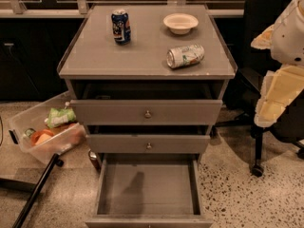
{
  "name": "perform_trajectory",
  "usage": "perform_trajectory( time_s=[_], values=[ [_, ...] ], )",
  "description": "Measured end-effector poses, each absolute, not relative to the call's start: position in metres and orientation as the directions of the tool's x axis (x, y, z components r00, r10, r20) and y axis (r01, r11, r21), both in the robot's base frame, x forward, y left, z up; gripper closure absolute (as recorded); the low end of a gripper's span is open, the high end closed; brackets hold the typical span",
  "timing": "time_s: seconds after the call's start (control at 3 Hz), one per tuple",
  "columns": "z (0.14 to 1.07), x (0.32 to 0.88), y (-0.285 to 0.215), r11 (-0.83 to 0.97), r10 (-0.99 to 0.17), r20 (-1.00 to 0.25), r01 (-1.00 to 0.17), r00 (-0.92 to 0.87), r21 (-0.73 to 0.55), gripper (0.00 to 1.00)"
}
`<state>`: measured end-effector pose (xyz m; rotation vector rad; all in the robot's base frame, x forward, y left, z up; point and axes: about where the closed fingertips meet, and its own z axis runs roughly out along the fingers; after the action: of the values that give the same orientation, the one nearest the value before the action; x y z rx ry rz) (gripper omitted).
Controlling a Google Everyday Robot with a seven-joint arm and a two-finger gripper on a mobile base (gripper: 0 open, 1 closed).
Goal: Place pepsi can into bottom drawer
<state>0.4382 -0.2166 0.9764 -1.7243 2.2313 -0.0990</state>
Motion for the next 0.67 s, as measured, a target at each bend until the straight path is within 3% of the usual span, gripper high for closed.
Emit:
perform_trajectory(
  time_s=[0.33, 0.67],
  values=[
    [0.976, 0.438, -0.217, 0.27, -0.953, -0.207, -0.931, -0.221, -0.246, 0.0],
    [0.983, 0.46, -0.21, 0.324, -0.922, -0.296, -0.913, -0.248, -0.246, 0.0]
  ],
)
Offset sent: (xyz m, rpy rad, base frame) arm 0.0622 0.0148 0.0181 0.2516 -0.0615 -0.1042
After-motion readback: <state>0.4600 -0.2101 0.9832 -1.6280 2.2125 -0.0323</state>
